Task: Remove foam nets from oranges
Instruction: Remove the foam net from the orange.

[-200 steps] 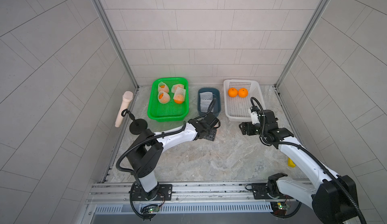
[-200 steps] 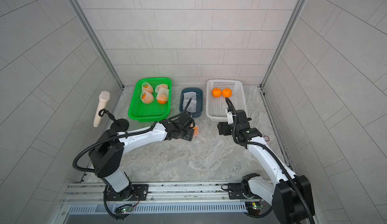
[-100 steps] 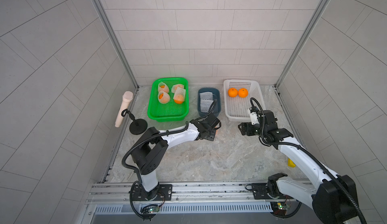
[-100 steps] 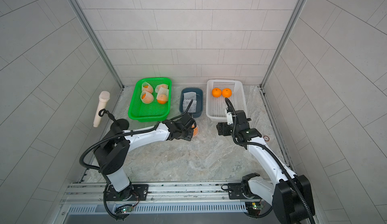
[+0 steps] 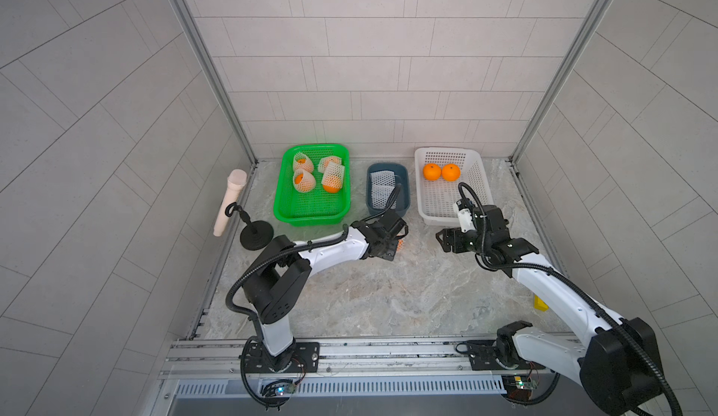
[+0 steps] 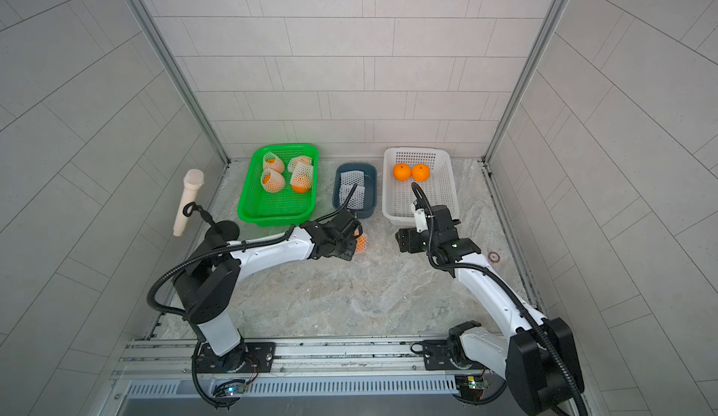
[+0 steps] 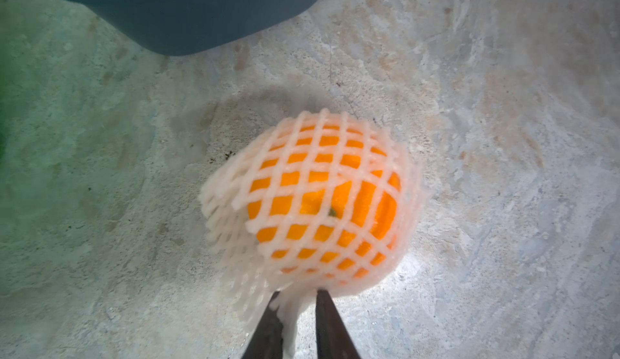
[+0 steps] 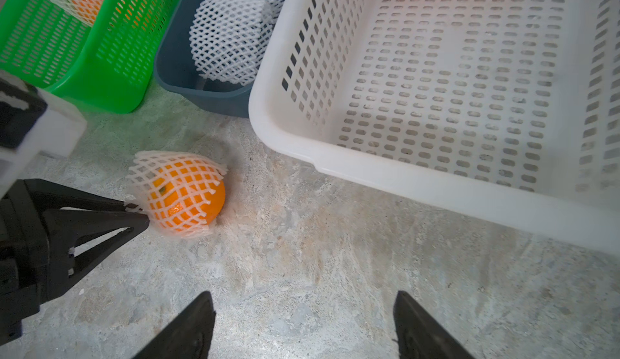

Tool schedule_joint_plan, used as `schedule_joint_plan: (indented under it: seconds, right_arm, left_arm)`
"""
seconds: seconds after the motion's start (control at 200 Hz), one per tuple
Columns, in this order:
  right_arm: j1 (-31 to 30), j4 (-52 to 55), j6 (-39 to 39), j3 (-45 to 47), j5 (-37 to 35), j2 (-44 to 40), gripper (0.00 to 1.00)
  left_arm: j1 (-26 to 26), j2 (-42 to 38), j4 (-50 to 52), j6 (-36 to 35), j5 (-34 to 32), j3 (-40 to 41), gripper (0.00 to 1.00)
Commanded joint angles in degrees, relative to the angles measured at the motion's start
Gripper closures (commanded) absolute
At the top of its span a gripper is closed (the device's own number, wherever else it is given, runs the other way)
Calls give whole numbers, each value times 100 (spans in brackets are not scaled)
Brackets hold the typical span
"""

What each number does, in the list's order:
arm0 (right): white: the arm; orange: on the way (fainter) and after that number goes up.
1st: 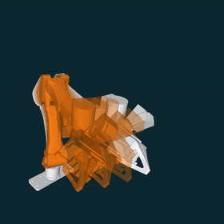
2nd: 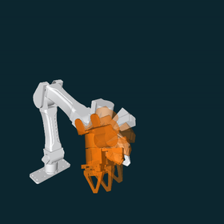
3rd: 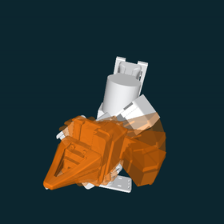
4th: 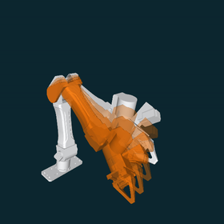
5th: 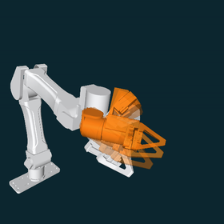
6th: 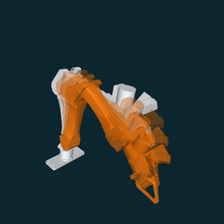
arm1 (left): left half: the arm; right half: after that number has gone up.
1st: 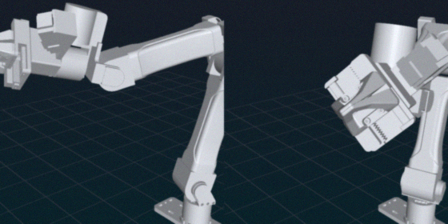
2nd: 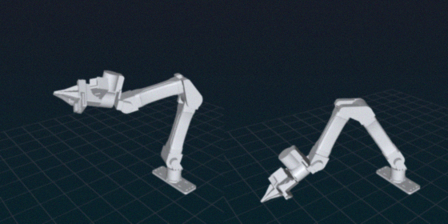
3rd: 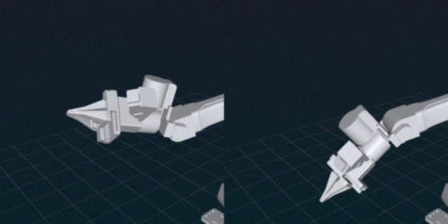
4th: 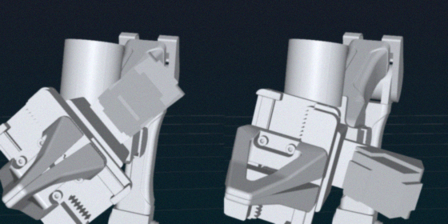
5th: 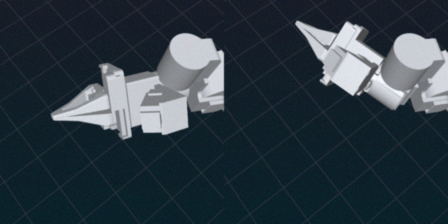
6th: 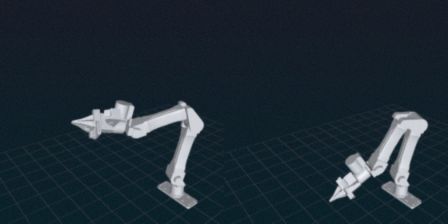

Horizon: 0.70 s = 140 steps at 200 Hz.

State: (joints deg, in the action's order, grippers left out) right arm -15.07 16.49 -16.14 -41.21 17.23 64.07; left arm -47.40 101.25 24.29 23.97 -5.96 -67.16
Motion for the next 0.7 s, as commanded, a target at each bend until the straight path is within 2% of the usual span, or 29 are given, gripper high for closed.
schedule_joint_plan:
  seconds: [0.0,0.385,0.695]
  right_arm:
    - [-150,-204,-90,52,39,76,16]
    - [-800,-607,-303,52,-80,530,18]
    - [-1193,-951,-473,-13,-161,1006,19]
  left_arm:
    - [54,46,275,-151,-307,-94,82]
    - [186,389,383,-140,-585,-217,84]
    - [299,571,348,-77,-534,-247,87]
